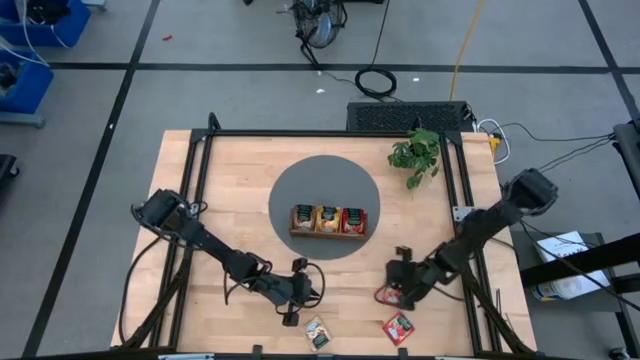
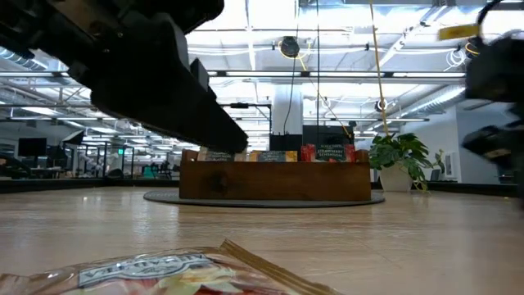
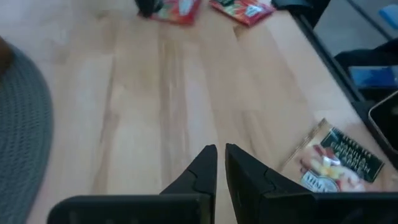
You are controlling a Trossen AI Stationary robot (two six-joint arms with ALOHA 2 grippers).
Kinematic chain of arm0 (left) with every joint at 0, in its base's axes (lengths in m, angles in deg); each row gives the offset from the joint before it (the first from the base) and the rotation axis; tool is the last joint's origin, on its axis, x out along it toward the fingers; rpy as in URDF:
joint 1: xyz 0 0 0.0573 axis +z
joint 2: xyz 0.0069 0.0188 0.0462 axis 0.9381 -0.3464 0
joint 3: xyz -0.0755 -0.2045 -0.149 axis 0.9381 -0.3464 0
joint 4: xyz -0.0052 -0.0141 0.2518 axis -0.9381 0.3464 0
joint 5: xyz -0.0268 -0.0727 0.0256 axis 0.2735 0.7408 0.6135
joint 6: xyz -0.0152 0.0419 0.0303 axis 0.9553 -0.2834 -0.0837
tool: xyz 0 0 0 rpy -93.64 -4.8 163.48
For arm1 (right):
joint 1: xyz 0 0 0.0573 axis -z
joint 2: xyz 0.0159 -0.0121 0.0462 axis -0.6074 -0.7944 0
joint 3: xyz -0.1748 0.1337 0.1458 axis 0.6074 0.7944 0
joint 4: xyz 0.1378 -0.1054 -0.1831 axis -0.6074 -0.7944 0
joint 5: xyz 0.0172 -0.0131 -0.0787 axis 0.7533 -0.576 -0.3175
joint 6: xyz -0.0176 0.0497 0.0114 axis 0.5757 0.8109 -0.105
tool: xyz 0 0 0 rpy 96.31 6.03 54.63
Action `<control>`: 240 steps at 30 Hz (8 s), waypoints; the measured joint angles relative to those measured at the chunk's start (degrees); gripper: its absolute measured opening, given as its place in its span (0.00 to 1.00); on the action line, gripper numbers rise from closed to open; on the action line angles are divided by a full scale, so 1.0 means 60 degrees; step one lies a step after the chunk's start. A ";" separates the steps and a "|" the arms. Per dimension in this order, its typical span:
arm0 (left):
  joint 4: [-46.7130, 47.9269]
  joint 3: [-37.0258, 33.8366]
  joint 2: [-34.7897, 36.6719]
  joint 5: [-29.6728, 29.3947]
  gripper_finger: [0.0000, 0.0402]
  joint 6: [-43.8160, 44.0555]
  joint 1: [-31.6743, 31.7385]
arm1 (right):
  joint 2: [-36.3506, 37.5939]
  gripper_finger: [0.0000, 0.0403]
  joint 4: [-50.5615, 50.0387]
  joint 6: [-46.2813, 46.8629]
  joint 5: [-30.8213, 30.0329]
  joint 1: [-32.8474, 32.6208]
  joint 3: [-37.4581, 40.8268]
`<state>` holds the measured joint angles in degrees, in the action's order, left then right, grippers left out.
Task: Pick & Place Tea
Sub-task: Put the red tea bag into the right section of the wooden organizer
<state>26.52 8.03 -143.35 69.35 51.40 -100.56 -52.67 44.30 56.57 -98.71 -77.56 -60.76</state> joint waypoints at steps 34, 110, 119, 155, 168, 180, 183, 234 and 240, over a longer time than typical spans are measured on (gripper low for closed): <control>-0.0100 0.0414 -0.0505 0.0424 0.09 -0.0127 0.0240 | -0.0401 0.00 -0.3279 0.0878 0.0058 -0.0238 -0.1730; 0.3923 0.3656 -0.2322 -0.0708 0.09 -0.4748 0.0880 | -0.0210 0.38 0.3713 0.2044 0.2744 0.3220 0.0942; 0.3443 0.3700 -0.2634 0.0080 0.09 -0.4386 0.1031 | -0.0201 0.37 0.4969 0.2610 0.3228 0.3311 0.1763; 0.5508 0.4333 -0.2378 -0.0882 0.09 -0.3942 0.1220 | -0.0239 0.35 0.5188 0.1996 0.2240 0.2800 0.1764; 0.3968 0.4359 -0.2875 0.0229 0.09 -0.4050 0.1721 | -0.0761 0.35 0.5629 0.1648 0.2085 0.2686 0.1745; 0.4129 0.4315 -0.2365 -0.1118 0.09 -0.4578 0.1397 | -0.1113 0.35 0.5868 0.1786 0.2225 0.2429 0.1745; 0.3996 0.4350 -0.1899 -0.0435 0.09 -0.4525 0.1136 | -0.1113 0.35 0.5843 0.1792 0.2315 0.2422 0.1745; 0.2094 0.5077 -0.3943 0.2451 0.05 -0.3954 0.2012 | -0.1120 0.09 0.5305 0.0960 0.2846 0.2498 0.1753; 0.2256 0.5054 -0.3698 0.2347 0.06 -0.3675 0.1998 | -0.0986 0.01 0.5904 0.0095 0.2787 0.2505 0.1752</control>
<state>40.06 38.36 -165.54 83.43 29.35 -88.58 -58.59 79.73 57.14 -81.99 -62.53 -50.25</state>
